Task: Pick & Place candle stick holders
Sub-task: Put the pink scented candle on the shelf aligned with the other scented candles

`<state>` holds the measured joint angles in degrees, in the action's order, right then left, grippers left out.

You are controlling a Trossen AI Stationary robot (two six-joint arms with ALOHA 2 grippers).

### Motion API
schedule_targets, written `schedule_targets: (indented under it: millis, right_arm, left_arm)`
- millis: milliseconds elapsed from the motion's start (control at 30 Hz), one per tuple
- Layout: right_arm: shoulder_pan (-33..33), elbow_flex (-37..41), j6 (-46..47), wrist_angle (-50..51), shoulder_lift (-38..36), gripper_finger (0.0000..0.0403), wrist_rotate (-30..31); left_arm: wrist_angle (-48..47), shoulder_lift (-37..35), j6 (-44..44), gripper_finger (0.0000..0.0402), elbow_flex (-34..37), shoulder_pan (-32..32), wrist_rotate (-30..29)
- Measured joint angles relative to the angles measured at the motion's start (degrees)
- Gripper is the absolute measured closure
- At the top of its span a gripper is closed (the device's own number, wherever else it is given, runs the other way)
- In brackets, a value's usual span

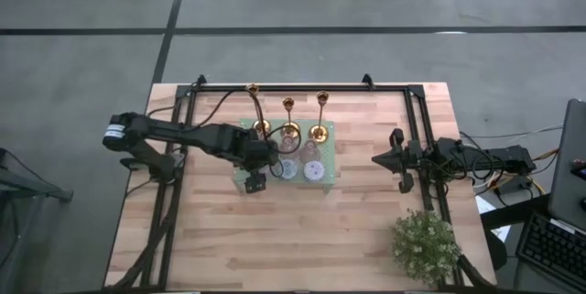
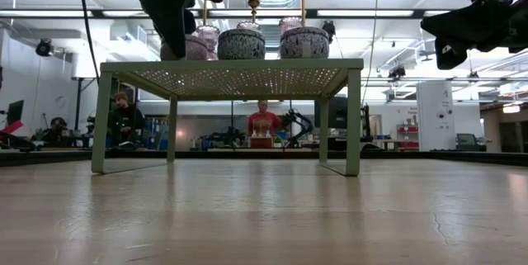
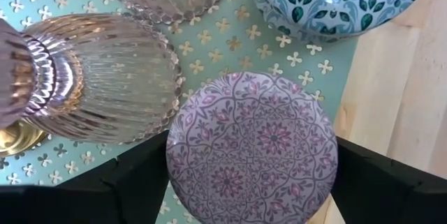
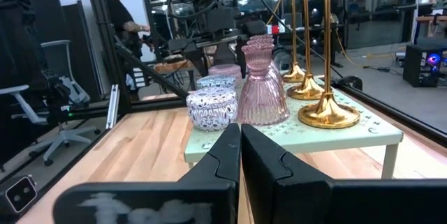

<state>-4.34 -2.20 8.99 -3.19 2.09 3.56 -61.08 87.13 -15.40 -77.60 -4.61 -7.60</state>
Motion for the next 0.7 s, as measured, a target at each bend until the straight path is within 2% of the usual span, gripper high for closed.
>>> schedule_targets:
  millis: [300, 700]
  right_arm:
    - [0.00, 0.00, 0.00, -0.01, 0.00, 0.0394, 0.01]
    - [0.00, 0.00, 0.00, -0.01, -0.02, 0.0394, -0.01]
  left_arm:
    - [-0.50, -0.05, 0.26, 0.0061, -1.37, -0.02, 0.02]
    - [-7.42, -2.56, 0.20, 0.0060, -4.71, -0.10, 0.17]
